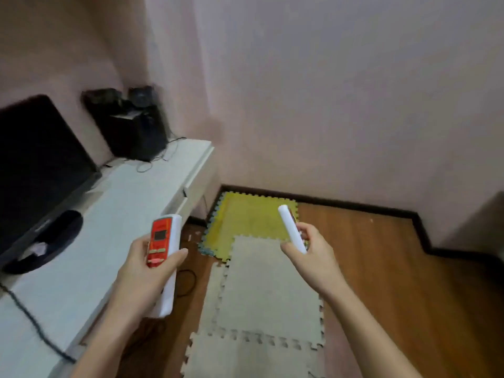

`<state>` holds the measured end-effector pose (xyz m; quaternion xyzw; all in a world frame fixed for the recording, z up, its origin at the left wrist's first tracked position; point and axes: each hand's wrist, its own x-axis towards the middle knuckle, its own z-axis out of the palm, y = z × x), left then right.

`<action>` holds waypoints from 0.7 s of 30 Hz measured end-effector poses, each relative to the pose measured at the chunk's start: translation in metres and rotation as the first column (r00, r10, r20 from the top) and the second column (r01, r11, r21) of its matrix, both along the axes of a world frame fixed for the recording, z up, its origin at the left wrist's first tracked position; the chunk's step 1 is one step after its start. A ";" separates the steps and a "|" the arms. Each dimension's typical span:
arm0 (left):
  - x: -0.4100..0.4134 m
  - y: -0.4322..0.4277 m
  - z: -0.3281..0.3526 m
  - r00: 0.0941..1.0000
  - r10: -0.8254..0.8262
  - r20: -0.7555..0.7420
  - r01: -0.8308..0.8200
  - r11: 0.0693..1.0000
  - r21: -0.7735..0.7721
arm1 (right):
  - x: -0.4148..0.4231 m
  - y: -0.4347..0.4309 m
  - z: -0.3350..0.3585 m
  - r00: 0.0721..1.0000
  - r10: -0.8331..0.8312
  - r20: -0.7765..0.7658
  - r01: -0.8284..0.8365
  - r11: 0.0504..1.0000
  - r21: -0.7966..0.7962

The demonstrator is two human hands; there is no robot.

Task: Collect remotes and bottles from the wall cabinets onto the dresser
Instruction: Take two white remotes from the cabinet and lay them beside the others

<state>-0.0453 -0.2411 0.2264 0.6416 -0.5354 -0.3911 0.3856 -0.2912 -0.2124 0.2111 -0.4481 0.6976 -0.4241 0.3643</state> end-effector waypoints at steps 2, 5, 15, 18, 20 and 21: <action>-0.052 -0.005 -0.019 0.991 -0.131 0.028 0.130 0.991 0.036 | -0.061 0.031 -0.024 0.989 -0.148 -0.014 0.148 0.987 0.058; -0.138 -0.008 -0.048 0.938 -0.330 0.106 0.318 0.941 0.116 | -0.150 0.089 -0.059 0.929 -0.365 -0.060 0.370 0.919 0.139; -0.471 0.038 -0.133 0.646 -0.759 0.076 0.705 0.632 0.322 | -0.363 0.253 -0.147 0.580 -0.803 -0.140 0.773 0.486 0.408; -0.543 0.040 -0.138 0.528 -0.841 0.115 0.786 0.536 0.309 | -0.400 0.273 -0.154 0.459 -0.879 -0.132 0.830 0.371 0.417; -0.579 0.034 -0.144 0.465 -0.872 0.152 0.814 0.489 0.315 | -0.421 0.280 -0.159 0.389 -0.912 -0.130 0.852 0.303 0.426; -0.596 0.031 -0.147 0.435 -0.885 0.164 0.824 0.465 0.323 | -0.430 0.282 -0.163 0.360 -0.924 -0.131 0.856 0.271 0.440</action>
